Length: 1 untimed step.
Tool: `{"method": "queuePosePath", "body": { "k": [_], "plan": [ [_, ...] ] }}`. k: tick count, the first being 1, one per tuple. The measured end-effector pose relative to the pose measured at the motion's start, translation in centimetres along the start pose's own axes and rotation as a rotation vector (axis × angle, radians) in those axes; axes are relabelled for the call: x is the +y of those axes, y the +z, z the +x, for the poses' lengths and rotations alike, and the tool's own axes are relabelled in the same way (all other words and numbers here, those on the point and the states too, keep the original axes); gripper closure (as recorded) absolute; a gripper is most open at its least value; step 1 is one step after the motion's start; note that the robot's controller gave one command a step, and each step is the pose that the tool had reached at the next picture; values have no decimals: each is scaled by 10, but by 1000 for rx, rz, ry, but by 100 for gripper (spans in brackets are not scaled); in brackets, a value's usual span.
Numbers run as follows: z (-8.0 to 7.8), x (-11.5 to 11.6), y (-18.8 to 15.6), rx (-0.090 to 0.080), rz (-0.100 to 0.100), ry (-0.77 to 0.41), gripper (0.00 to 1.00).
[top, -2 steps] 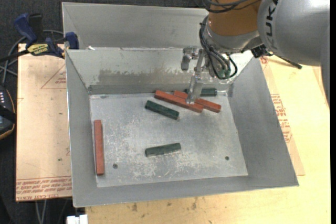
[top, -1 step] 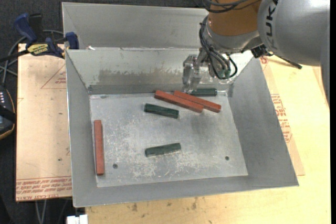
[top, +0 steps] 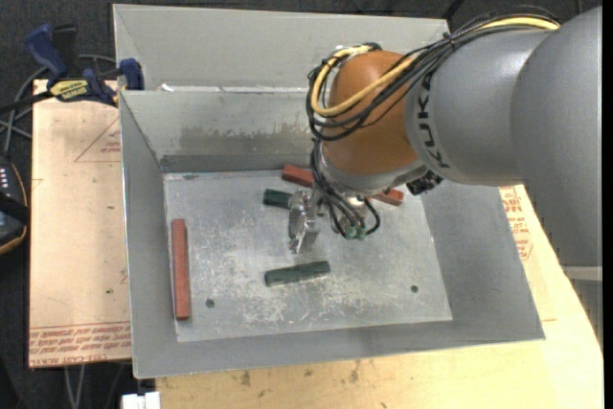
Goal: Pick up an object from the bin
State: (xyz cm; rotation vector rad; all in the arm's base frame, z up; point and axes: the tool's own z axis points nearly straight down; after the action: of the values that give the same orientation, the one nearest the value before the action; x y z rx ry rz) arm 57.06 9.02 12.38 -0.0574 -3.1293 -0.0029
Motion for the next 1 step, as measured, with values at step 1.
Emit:
{"method": "queuePosePath", "body": {
  "k": [1],
  "plan": [
    [-4,-3,-5,-12,0,5,0]
  ]
}}
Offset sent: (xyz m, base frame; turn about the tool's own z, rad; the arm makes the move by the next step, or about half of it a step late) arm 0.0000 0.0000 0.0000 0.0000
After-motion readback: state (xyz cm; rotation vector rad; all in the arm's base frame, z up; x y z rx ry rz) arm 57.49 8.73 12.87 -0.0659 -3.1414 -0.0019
